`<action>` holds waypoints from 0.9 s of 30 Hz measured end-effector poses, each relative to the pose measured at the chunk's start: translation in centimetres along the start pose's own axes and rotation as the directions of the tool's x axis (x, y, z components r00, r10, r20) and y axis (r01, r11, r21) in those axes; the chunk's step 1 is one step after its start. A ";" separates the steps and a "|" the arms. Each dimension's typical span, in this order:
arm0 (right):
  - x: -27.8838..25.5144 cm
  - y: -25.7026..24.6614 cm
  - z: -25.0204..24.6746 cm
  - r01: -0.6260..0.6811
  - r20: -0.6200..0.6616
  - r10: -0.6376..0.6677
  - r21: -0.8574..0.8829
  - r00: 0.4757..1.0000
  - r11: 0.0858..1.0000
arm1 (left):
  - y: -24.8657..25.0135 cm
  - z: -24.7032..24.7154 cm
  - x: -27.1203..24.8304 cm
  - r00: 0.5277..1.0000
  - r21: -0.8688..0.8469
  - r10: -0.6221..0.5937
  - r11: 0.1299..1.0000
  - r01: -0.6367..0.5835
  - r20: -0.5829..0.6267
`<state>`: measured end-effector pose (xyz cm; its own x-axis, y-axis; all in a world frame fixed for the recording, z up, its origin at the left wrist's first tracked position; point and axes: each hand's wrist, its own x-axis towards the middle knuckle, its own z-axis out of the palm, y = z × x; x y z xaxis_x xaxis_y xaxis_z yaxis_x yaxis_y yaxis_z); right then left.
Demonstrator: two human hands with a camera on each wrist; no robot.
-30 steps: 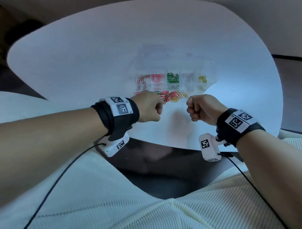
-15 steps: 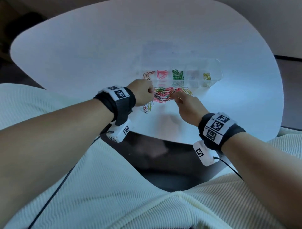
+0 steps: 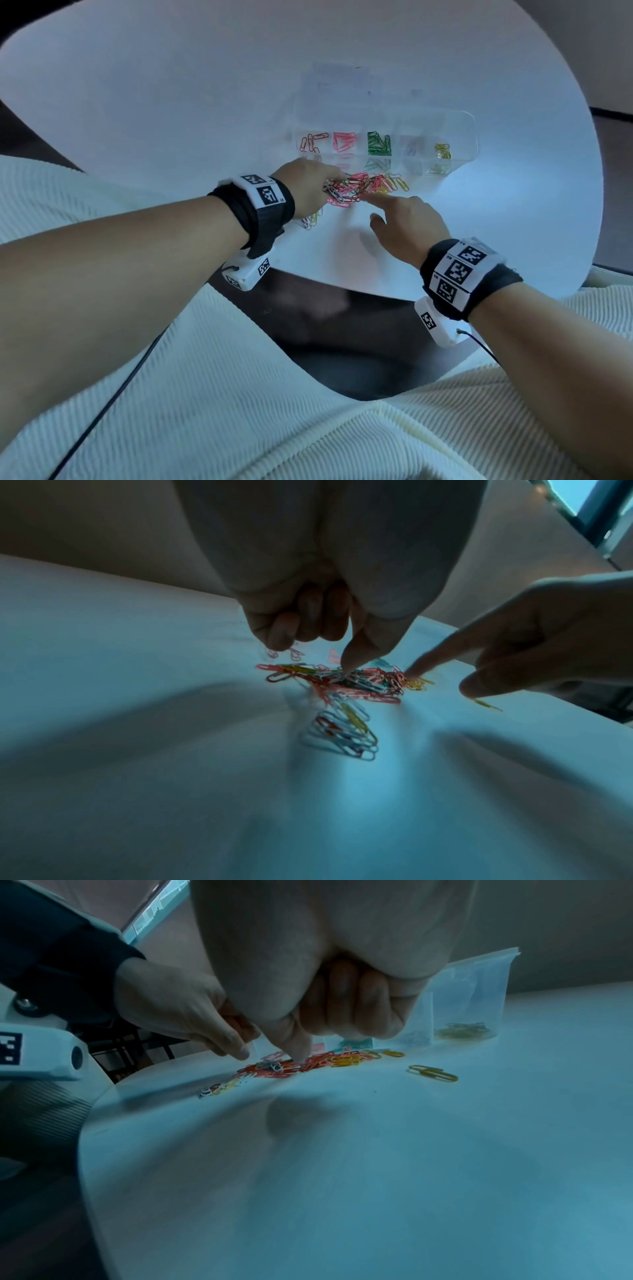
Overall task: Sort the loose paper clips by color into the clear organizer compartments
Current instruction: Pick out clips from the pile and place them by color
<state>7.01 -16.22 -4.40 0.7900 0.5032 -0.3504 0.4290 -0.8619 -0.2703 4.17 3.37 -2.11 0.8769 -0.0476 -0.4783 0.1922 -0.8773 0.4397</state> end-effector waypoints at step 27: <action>0.8 -0.3 -0.3 -0.216 0.037 0.213 0.138 0.976 0.967 | -0.7 0.7 1.1 0.999 0.097 -0.033 0.995 0.035 -0.020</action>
<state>7.66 -15.56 -4.38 0.8466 0.3103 -0.4324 0.1839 -0.9329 -0.3095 4.72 3.62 -3.48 0.8789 -0.0086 -0.4770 0.1793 -0.9206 0.3470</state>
